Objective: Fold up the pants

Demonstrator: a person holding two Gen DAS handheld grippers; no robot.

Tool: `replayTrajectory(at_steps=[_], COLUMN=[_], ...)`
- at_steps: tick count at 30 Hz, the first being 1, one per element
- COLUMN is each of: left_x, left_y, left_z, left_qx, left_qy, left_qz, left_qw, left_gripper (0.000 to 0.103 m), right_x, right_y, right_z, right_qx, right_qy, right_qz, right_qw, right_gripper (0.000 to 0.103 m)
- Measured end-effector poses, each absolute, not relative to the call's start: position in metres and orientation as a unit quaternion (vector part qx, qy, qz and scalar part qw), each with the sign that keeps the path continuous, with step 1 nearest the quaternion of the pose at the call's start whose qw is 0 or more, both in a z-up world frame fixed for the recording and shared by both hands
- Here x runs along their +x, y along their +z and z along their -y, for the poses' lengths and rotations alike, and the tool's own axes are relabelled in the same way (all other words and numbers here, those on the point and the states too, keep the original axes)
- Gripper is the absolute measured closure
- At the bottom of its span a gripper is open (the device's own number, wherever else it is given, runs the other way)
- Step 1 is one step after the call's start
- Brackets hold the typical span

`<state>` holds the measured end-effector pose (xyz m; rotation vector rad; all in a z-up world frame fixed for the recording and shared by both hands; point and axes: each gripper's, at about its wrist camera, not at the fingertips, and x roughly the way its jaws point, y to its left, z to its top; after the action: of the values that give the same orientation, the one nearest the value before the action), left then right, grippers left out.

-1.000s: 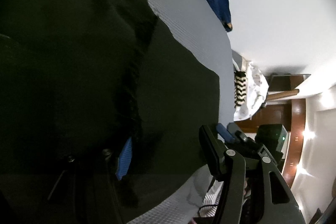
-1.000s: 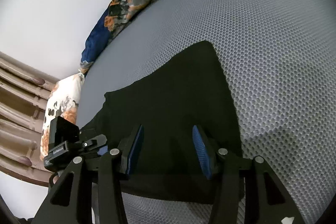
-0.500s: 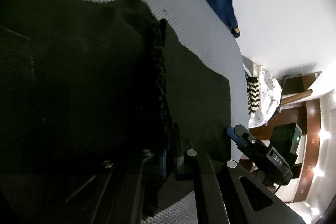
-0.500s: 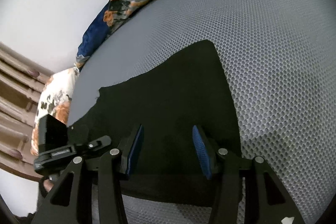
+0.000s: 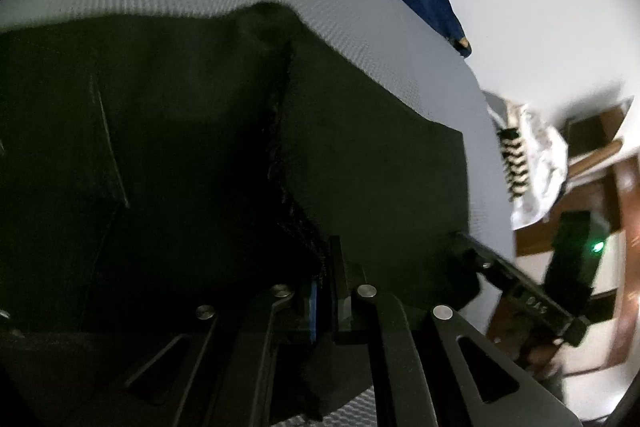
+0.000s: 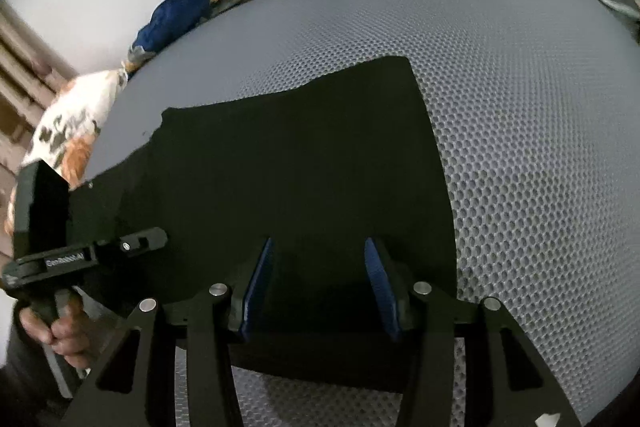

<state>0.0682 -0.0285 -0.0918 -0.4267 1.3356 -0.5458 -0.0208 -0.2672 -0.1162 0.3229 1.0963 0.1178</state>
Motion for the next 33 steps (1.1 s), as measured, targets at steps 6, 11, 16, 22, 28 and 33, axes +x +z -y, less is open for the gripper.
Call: replayTrajectory(at_steps=[6,11,16,22,28,33], left_x=[0.075,0.083,0.095,0.118,0.117,0.098], left_y=[-0.065,-0.044,-0.049,-0.083,-0.080,-0.072], left_z=[0.028,0.027,0.050,0.064,0.064,0.052], left_qx=[-0.127,-0.111,-0.065,-0.055,-0.045,-0.053], left_qy=[-0.222,-0.202,-0.215,-0.209,-0.213,-0.206], left_qz=[-0.559,-0.508,-0.506,-0.536,-0.541,-0.544], left_qw=[0.789,0.830,0.832,0.816,0.812,0.812], left_gripper=[0.093,0.088,0.086,0.086,0.086,0.048], right_x=[-0.001,0.026,0.049,0.055,0.051,0.022], right_y=[-0.104,-0.100,-0.107,-0.111,-0.105,-0.094], right_z=[0.268,0.273,0.277,0.278,0.282,0.277], right_qx=[0.106,0.081,0.065,0.050,0.074,0.093], right_qy=[0.037,0.014,-0.004,0.001,0.010,0.026], right_qz=[-0.499,-0.491,-0.497,-0.500,-0.501,-0.498], right_qw=[0.859,0.868,0.865,0.864,0.862,0.862], right_gripper=[0.058,0.058,0.059,0.059,0.059,0.059])
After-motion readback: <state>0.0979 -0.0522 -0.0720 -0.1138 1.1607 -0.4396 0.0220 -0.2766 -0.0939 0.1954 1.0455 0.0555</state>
